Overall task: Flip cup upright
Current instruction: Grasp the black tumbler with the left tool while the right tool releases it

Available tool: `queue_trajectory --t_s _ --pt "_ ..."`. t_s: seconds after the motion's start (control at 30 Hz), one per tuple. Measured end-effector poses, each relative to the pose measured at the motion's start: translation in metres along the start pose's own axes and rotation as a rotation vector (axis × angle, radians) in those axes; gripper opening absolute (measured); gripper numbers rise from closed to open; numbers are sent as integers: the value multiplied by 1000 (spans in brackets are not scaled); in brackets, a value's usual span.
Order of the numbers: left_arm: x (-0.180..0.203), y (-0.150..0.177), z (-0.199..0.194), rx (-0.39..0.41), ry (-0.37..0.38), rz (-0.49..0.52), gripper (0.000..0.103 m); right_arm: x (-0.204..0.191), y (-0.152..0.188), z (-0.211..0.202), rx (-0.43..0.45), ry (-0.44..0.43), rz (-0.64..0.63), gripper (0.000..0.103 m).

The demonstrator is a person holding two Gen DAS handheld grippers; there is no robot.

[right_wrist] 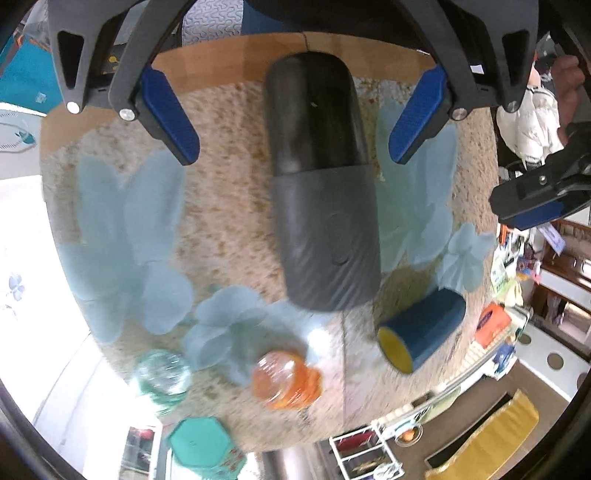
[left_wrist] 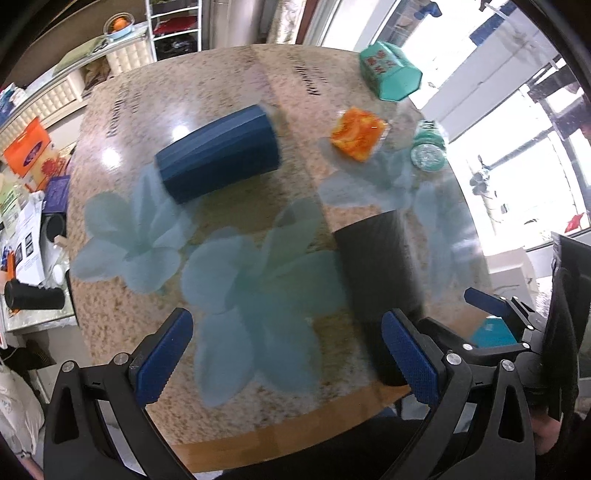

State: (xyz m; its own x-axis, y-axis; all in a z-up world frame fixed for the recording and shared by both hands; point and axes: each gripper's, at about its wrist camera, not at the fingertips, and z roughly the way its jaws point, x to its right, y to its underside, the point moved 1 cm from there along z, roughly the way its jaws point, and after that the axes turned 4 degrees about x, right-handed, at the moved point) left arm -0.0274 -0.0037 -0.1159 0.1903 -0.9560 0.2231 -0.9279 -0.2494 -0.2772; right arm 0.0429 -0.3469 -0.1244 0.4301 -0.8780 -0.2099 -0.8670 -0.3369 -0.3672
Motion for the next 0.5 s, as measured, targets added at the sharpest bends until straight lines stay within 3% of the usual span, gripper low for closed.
queue_trajectory --t_s 0.2,0.5 --pt "29 -11 12 -39 29 -3 103 30 2 -16 17 12 1 103" --pt "66 -26 59 -144 56 -120 103 73 -8 -24 -12 7 -36 103"
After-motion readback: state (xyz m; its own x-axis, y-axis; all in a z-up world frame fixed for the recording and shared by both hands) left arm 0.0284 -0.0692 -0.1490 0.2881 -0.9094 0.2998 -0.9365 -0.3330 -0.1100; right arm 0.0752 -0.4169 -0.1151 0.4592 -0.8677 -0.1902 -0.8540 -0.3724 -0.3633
